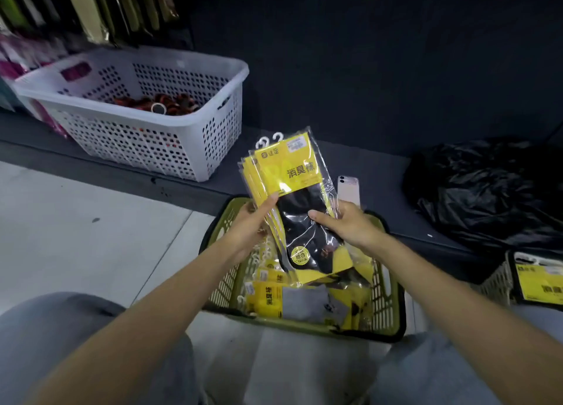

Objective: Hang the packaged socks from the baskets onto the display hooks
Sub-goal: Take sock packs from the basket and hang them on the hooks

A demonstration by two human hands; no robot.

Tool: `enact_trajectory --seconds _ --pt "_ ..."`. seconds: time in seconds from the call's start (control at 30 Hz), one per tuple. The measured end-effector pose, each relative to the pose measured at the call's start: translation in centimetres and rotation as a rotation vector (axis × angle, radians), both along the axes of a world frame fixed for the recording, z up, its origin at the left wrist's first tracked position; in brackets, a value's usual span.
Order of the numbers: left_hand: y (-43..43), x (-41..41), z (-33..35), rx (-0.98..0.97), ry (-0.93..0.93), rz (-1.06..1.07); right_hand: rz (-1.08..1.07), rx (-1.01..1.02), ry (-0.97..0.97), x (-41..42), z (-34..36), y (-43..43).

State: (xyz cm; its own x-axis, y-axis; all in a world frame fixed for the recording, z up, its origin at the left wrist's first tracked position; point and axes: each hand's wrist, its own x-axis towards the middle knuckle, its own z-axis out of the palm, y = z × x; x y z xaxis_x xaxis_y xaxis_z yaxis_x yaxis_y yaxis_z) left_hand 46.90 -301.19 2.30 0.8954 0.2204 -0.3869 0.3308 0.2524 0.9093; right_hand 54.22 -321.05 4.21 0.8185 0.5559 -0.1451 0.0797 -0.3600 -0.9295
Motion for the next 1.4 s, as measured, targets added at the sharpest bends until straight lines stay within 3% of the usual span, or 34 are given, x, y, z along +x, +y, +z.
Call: enact_trajectory --seconds 0.13,0.23,0.33,0.47,0.67,1.0,1.4 --pt "-1.3 2.7 2.0 0.211 -0.340 0.025 -0.093 0.134 -0.040 1.2 1.3 -0.3" --pt "-1.6 4.3 2.0 0.341 -0.474 -0.051 -0.179 0.213 -0.078 3.0 1.8 -0.3" --pt "-2.4 6.5 0.9 0.418 -0.482 -0.164 -0.274 0.279 -0.022 4.8 1.4 -0.2" --pt "-2.0 8.9 -2.3 0.577 -0.324 -0.409 -0.312 0.229 0.105 5.8 -1.1 -0.2" --pt "-2.0 10.8 -2.5 0.382 -0.238 -0.368 -0.350 0.250 0.163 8.2 -2.2 -0.2" --pt "-0.9 10.7 4.6 0.218 -0.377 -0.297 -0.505 0.447 -0.113 8.2 4.3 1.0" --pt "10.6 11.8 17.7 0.425 -0.552 0.100 -0.255 0.640 -0.105 11.7 16.8 12.3"
